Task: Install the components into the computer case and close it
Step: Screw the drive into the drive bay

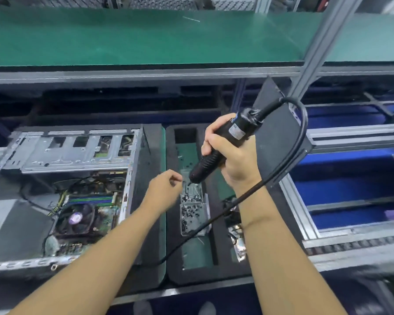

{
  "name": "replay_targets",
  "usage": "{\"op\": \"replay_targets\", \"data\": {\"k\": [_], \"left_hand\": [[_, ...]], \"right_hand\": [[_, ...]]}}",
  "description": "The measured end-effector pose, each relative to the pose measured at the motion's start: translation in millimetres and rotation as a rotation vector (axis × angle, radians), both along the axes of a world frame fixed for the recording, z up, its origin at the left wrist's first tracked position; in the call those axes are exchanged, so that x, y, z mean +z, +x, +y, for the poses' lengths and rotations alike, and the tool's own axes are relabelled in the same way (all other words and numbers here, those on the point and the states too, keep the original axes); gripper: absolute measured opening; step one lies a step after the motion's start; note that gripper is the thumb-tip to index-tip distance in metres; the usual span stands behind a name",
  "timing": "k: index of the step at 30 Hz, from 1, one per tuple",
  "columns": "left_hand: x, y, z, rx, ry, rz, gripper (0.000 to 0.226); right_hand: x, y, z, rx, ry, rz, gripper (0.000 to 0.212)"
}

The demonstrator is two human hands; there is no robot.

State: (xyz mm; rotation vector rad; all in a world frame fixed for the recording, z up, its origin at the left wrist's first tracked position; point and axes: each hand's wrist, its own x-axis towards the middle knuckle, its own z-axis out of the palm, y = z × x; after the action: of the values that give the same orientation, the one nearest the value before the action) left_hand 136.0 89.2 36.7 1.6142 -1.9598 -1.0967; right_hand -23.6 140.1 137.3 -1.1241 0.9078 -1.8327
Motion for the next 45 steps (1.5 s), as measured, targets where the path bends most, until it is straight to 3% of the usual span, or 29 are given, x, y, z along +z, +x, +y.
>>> {"op": "replay_targets", "data": {"k": [6, 12, 18, 27, 41, 45], "left_hand": [[-51.7, -27.3, 5.0, -0.217, -0.011, -0.437, 0.027], [-95.7, -32.9, 1.7, -0.585, -0.328, -1.041, 0.017], [-117.4, -47.1, -8.7, -0.803, -0.501, -1.297, 0.033], [-138.4, -62.9, -7.3, -0.760, -0.374, -1.390, 0.033], [-146.6, -63.2, -4.6, -0.724, -0.415, -1.407, 0.037], [-146.9, -59.7, -5.0, -0.707, -0.414, -1.353, 0.029]], "right_hand": [[-42.1, -24.2, 18.3, -0.002, 0.087, -0.074, 0.022], [-76.6, -30.3, 21.1, -0.020, 0.143, -0.110, 0.028], [-103.2, -34.1, 21.2, -0.044, 0.172, -0.140, 0.037], [-119.5, -44.8, 24.2, -0.079, 0.195, -0.140, 0.027], [-120.8, -39.9, 22.9, -0.070, 0.235, -0.109, 0.027], [-121.2, -39.2, 25.9, -0.074, 0.249, -0.105, 0.026]]}}
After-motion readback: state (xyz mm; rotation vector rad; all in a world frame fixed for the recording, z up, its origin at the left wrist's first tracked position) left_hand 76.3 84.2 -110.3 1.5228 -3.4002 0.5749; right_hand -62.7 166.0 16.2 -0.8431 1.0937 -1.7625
